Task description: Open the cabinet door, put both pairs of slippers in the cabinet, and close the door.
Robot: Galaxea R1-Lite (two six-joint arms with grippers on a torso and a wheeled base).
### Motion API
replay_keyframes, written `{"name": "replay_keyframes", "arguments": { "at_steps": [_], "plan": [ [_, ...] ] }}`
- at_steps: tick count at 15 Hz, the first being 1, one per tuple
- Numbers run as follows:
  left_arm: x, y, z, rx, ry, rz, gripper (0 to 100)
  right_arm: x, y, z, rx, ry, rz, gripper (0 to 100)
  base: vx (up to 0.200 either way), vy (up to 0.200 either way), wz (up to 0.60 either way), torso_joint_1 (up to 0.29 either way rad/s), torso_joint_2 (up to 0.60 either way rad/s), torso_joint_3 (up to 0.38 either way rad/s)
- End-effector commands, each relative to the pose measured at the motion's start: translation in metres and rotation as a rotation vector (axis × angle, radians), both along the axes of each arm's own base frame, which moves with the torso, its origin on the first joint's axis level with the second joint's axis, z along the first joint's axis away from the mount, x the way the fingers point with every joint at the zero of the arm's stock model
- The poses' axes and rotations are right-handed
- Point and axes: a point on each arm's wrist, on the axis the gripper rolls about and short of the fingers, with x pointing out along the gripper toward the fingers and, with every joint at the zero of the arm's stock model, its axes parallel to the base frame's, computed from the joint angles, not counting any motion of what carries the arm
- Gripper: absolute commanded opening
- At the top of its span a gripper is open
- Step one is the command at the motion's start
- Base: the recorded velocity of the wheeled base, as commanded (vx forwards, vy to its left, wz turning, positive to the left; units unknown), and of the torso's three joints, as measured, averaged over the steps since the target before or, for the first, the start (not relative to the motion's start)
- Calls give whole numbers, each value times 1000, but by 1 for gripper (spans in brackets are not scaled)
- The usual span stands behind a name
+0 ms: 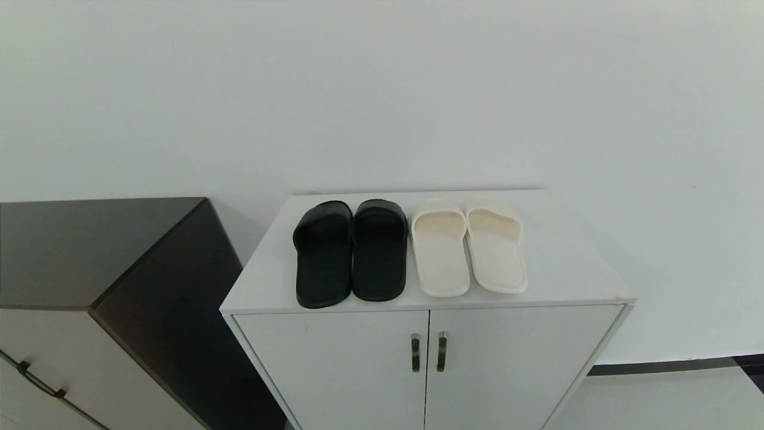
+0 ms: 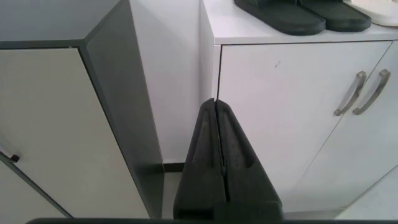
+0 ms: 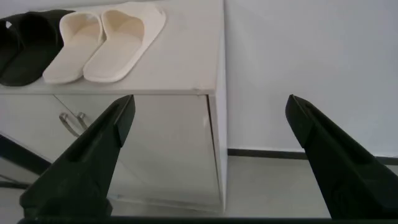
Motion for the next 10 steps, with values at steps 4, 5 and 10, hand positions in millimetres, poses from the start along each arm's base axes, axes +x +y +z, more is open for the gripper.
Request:
{"name": "replay_keyframes", "arguments": {
  "at_steps": [4, 5, 10],
  "plan": [
    [0, 0, 0, 0, 0, 1, 0, 63, 63, 12, 40, 147, 148, 100, 0, 0, 0, 0, 0, 0],
    [0, 0, 0, 0, 0, 1, 0, 70, 76, 16, 46, 132, 166, 100, 0, 0, 0, 0, 0, 0],
    [0, 0, 0, 0, 0, 1, 0, 108, 132, 29, 23, 95, 141, 100, 0, 0, 0, 0, 0, 0]
  ]
}}
